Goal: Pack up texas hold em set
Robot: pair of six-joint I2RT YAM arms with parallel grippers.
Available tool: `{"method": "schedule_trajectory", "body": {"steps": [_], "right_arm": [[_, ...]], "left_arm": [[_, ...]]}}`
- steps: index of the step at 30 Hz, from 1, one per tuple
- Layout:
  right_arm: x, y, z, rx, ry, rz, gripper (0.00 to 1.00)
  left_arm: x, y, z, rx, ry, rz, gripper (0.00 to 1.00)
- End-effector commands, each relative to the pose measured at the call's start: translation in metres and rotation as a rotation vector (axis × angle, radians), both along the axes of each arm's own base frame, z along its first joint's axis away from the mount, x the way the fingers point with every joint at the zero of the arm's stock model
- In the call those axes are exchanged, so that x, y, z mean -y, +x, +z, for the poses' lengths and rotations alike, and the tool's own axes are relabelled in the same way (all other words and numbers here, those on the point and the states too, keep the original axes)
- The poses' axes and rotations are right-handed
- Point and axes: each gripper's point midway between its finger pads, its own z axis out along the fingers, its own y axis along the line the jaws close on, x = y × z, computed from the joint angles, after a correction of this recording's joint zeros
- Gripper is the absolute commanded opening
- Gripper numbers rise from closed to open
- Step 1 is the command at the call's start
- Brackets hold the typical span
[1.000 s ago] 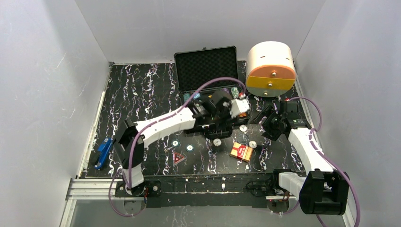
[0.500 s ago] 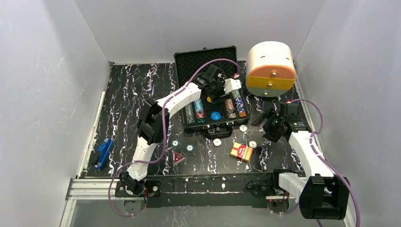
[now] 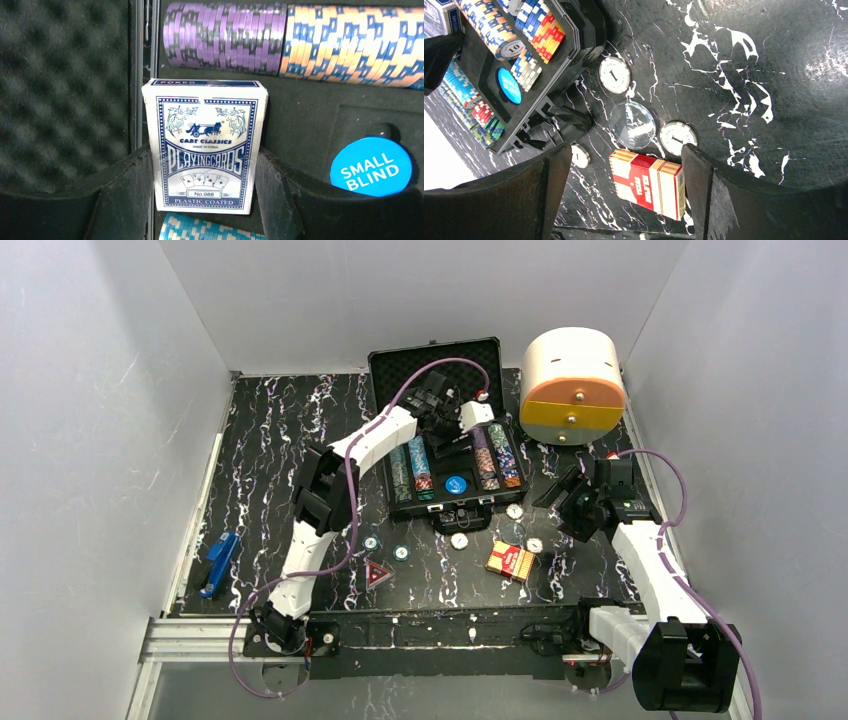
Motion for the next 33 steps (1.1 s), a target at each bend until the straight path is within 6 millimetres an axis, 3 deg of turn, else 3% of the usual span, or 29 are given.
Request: {"method": "schedule_trajectory", "body": {"steps": [1, 15, 18, 21, 22, 26, 30, 33], "right_arm": [[0.003, 0.01, 0.017, 0.047, -0.017, 0.005, 0.88], [0.002, 0.007, 0.014, 0.042, -0.016, 0.007, 0.88], [0.003, 0.008, 0.016, 0.045, -0.016, 0.006, 0.88], [0.003, 0.009, 0.018, 0.05, -0.016, 0.006, 0.88], [0.002, 0.009, 0.018, 0.052, -0.016, 0.008, 0.88], [0.002, 0.008, 0.018, 0.05, -0.012, 0.012, 0.88], [0.001, 0.009, 0.019, 0.053, -0.008, 0.012, 0.88], [0.001, 0.009, 0.02, 0.058, -0.009, 0.014, 0.88]], "left_arm": [[0.007, -0.008, 0.011, -0.071, -0.032, -0.028, 0.36], [-0.016, -0.021, -0.017, -0.167, 0.064, -0.03, 0.4], [-0.016, -0.026, -0.018, -0.196, 0.065, -0.043, 0.5], [-0.016, -0.029, -0.019, -0.216, 0.061, -0.034, 0.75], [-0.015, -0.029, -0.017, -0.216, 0.055, -0.032, 0.79], [-0.005, -0.024, 0.002, -0.185, -0.004, -0.034, 0.86], [0.011, -0.017, 0.045, -0.108, -0.117, -0.056, 0.9], [0.015, -0.014, 0.065, -0.06, -0.164, -0.058, 0.91]]}}
